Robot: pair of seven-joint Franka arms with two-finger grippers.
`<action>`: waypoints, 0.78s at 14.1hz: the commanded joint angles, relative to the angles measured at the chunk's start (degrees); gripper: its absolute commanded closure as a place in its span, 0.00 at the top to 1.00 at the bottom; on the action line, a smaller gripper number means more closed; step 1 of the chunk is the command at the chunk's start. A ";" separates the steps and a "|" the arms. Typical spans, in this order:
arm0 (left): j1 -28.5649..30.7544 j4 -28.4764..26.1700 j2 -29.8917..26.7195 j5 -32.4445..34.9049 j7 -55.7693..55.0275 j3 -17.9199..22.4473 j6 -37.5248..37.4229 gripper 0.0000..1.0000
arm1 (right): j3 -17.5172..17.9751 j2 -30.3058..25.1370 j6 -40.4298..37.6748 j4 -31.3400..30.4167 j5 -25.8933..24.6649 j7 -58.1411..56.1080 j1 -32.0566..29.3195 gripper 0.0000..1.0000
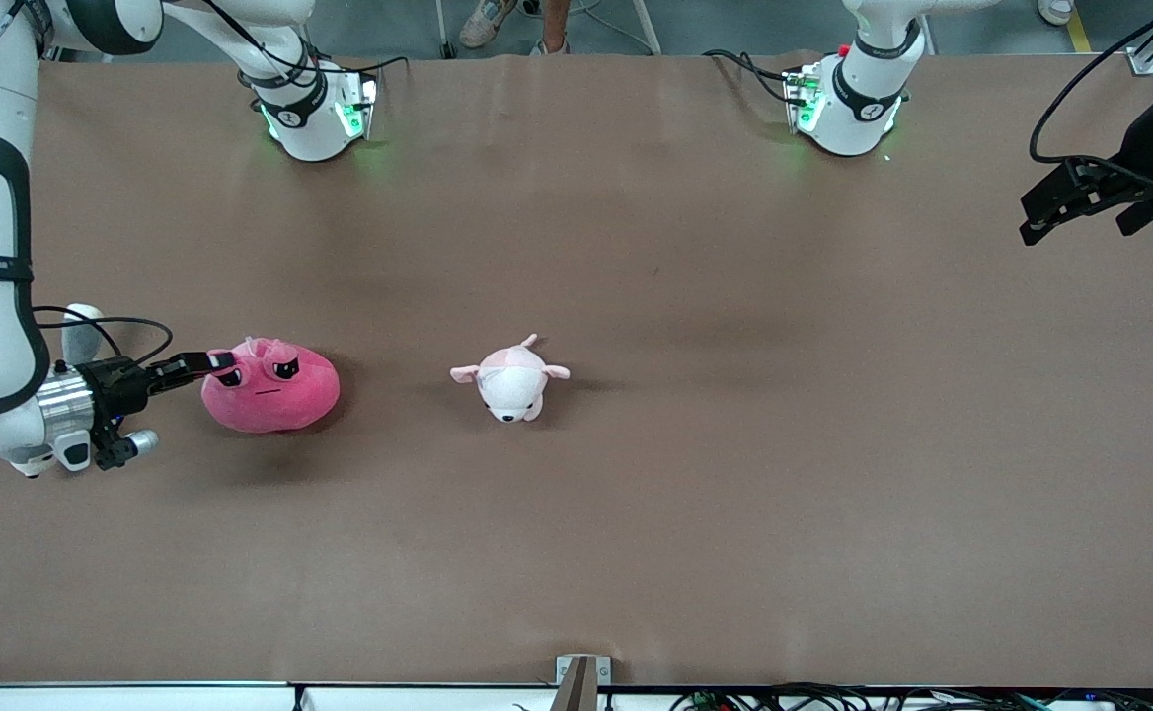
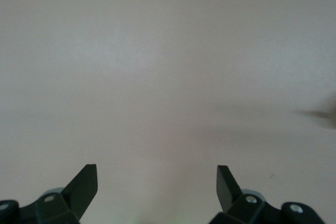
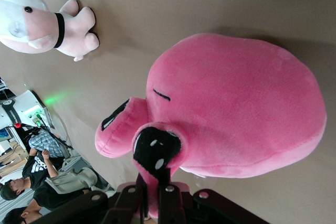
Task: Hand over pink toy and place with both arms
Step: 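Set the pink toy on the table beside the grey cat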
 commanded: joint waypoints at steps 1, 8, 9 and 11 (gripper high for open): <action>-0.28 -0.20 -0.41 -0.77 -0.71 -0.09 0.47 1.00 | 1.05 0.65 -1.06 1.36 2.59 -0.19 -0.89 0.02; -0.28 -0.11 -0.59 -0.85 -0.80 -0.09 0.47 1.00 | 0.96 0.82 -1.23 1.10 6.03 -0.28 -1.24 0.02; -0.28 -0.11 -0.50 -0.77 -0.80 -0.09 0.47 1.00 | 0.96 0.82 -1.15 1.10 6.03 -0.36 -1.24 0.02; -0.37 -0.11 -0.41 -0.77 -0.80 -0.18 0.47 1.00 | 0.87 1.09 -1.06 1.01 5.68 -1.41 -1.24 0.02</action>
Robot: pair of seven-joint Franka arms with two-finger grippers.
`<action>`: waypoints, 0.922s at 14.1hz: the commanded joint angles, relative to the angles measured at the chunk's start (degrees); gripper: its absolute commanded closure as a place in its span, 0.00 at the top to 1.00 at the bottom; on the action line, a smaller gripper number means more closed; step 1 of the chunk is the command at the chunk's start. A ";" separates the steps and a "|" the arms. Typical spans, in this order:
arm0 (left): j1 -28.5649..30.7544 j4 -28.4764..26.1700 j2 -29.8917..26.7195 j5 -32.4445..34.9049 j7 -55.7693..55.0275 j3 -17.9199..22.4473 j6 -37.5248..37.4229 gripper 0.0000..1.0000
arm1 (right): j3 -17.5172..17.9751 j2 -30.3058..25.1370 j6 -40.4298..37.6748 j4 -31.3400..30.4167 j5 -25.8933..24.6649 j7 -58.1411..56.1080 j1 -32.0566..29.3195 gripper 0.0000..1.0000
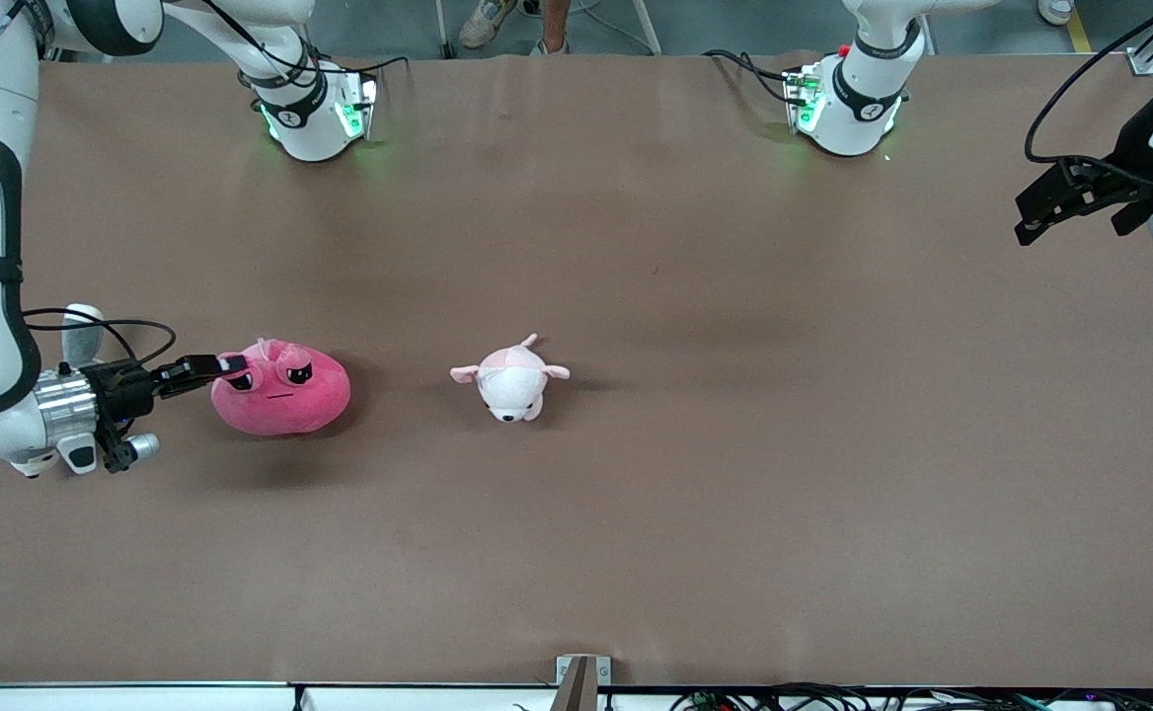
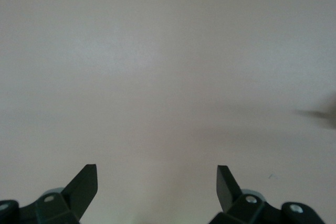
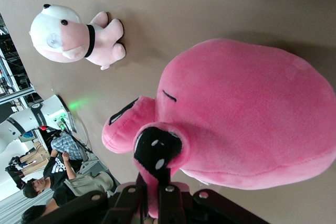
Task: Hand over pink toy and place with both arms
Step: 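Set the pink toy on the table beside the grey cat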
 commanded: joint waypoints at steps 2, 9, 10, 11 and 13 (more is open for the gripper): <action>-0.25 -0.10 -0.59 -0.85 -0.30 0.02 0.04 1.00 | 0.73 1.27 -0.65 0.93 -0.53 -2.10 -1.11 0.02; -0.34 -0.19 -0.41 -0.85 -0.04 -0.42 -0.22 1.00 | 0.64 2.15 0.05 0.76 -0.80 -2.18 -1.11 0.02; -0.42 -0.19 -0.33 -0.85 -0.04 -0.42 -0.22 1.00 | 0.64 2.41 0.66 0.67 -1.14 -2.18 -1.11 0.02; -0.51 -0.10 -0.15 -0.85 -0.04 -0.42 -0.14 1.00 | 0.64 2.59 1.36 0.67 -1.23 -2.18 -1.11 0.03; -0.69 -0.01 0.03 -0.85 -0.04 -0.42 0.13 1.00 | 0.64 3.20 2.24 0.67 -1.93 -2.18 -1.11 0.04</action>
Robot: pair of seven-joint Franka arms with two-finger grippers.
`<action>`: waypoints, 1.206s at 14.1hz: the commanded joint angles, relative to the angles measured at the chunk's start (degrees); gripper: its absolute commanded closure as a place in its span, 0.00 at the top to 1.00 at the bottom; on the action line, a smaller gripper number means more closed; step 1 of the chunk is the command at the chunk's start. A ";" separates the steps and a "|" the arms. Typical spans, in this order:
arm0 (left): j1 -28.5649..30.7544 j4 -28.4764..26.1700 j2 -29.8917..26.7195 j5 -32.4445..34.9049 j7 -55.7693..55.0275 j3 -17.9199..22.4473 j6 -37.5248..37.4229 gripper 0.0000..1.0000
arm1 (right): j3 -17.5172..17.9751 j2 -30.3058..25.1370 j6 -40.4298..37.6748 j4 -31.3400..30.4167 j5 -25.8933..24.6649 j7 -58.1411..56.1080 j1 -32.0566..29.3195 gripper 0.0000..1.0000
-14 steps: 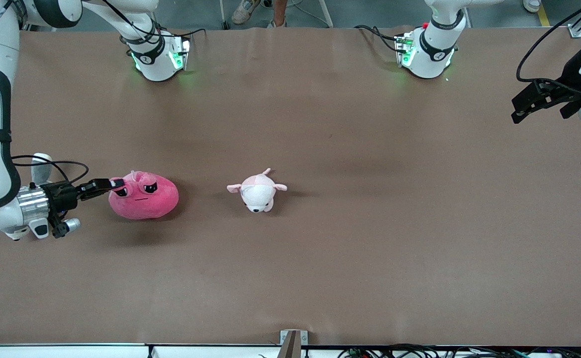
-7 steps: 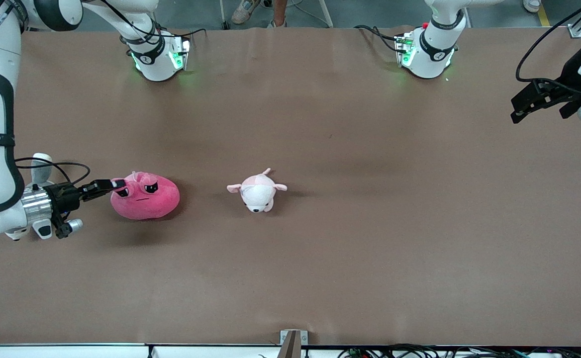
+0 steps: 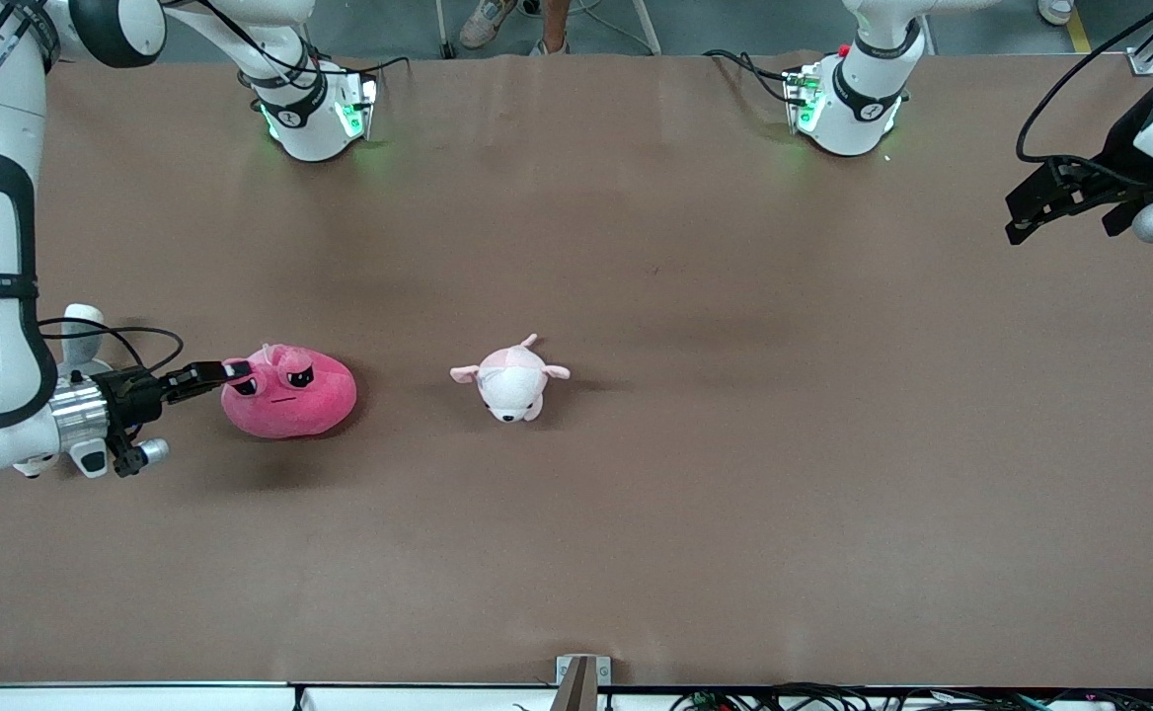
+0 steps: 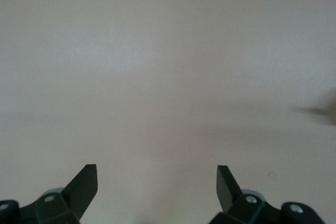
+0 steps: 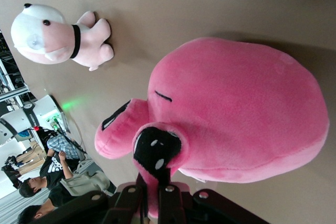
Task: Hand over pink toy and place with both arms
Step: 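Set the pink toy on the table beside the grey cat, then open the right gripper and draw it back from the pink toy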
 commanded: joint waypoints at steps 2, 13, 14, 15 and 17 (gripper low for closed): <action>-0.28 0.15 -0.09 -0.85 -0.04 -0.72 0.45 1.00 | 0.79 1.00 1.22 0.67 -1.76 -0.71 -0.83 0.12; -0.19 0.06 -0.18 -0.85 -0.30 -1.08 0.45 1.00 | 0.44 -0.31 2.01 1.63 -3.08 0.34 -0.57 1.00; -0.19 0.06 -0.18 -0.85 -0.39 -1.08 0.45 1.00 | 0.44 -1.01 2.01 2.33 -3.17 0.34 -0.65 1.00; -0.19 0.06 -0.18 -0.85 -0.39 -1.08 0.37 1.00 | 0.53 -2.41 2.01 2.95 -4.22 0.78 -0.74 1.00; -0.19 0.06 -0.18 -0.85 -0.39 -1.08 0.36 1.00 | 0.44 -3.91 2.01 3.04 -4.84 4.45 -0.74 1.00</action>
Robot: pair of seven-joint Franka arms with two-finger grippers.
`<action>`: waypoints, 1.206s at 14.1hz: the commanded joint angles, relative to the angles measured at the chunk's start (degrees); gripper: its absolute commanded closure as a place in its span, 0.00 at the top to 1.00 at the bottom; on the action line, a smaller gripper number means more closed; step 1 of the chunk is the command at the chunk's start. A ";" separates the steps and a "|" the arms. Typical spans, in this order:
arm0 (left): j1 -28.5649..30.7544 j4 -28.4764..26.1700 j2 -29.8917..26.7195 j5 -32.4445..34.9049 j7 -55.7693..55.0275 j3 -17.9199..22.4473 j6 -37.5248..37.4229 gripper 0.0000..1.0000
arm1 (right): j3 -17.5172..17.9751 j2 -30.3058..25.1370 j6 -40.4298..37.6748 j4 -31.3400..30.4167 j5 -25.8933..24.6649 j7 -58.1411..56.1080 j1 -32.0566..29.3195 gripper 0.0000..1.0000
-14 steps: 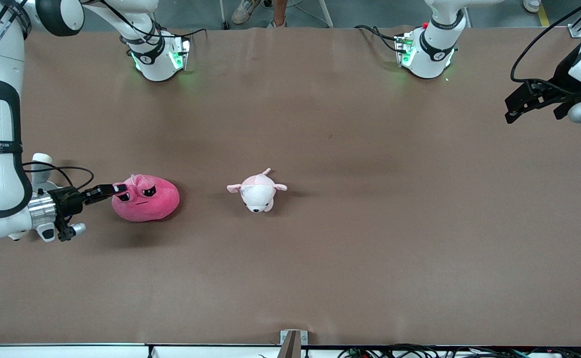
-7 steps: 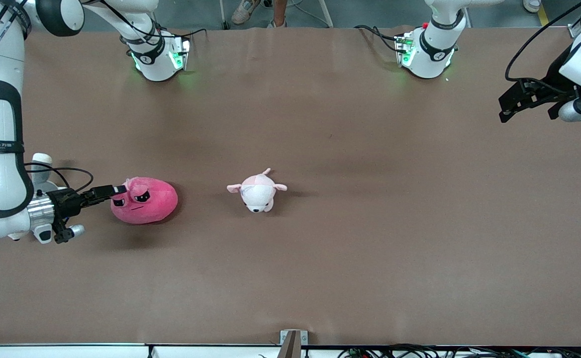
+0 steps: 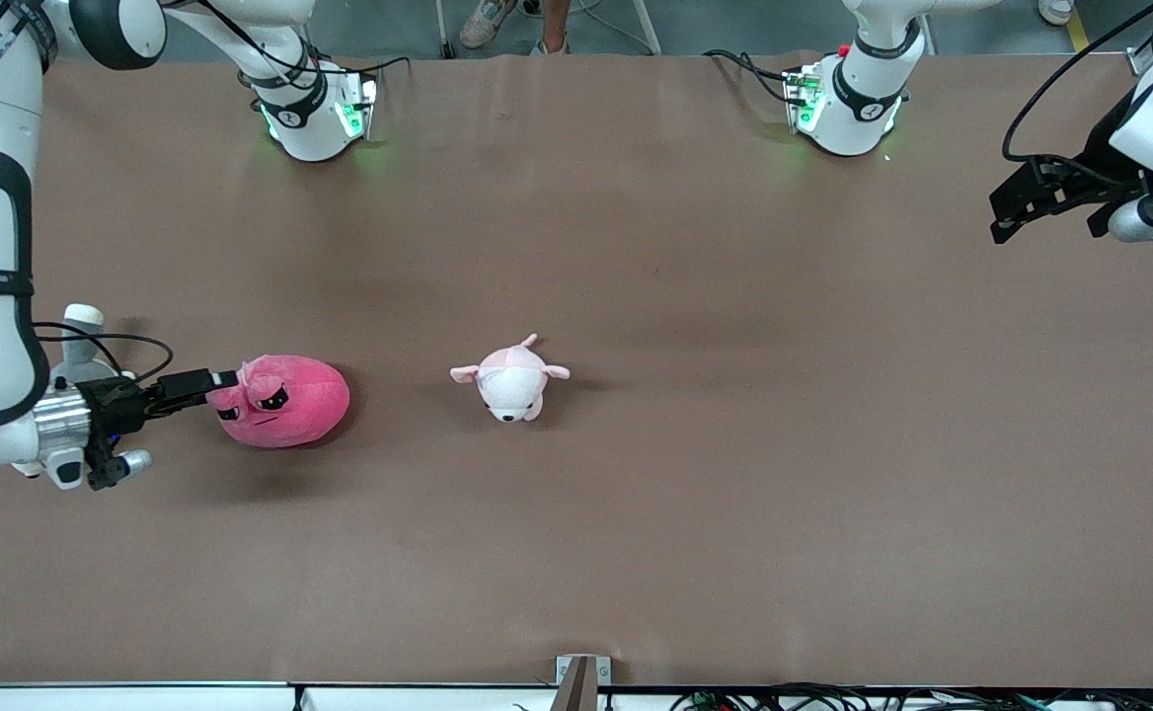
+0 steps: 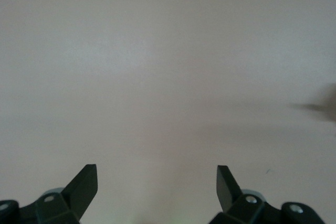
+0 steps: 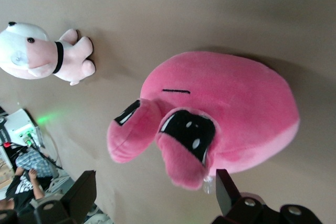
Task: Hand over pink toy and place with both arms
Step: 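Open the right gripper and draw it back from the pink toy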
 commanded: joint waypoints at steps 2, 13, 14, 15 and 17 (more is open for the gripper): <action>0.18 0.08 -0.24 -0.85 -0.30 -0.22 0.29 1.00 | 0.53 -4.86 -0.40 -0.48 -3.30 4.54 -0.70 1.00; 0.18 0.34 0.64 -0.59 0.75 -0.49 0.37 1.00 | 1.06 -21.73 -0.40 1.10 -17.89 13.86 0.53 1.00; 0.09 0.34 0.73 -0.59 0.75 -0.49 0.37 1.00 | 1.14 -23.22 -0.40 1.10 -19.64 13.95 0.53 1.00; 0.00 0.34 0.73 -0.59 0.67 -0.49 0.37 1.00 | 0.97 -24.37 -0.49 1.10 -20.10 13.86 0.44 1.00; 0.00 0.34 0.73 -0.59 0.67 -0.49 0.37 1.00 | 1.05 -26.22 -0.32 1.10 -21.32 13.86 0.71 1.00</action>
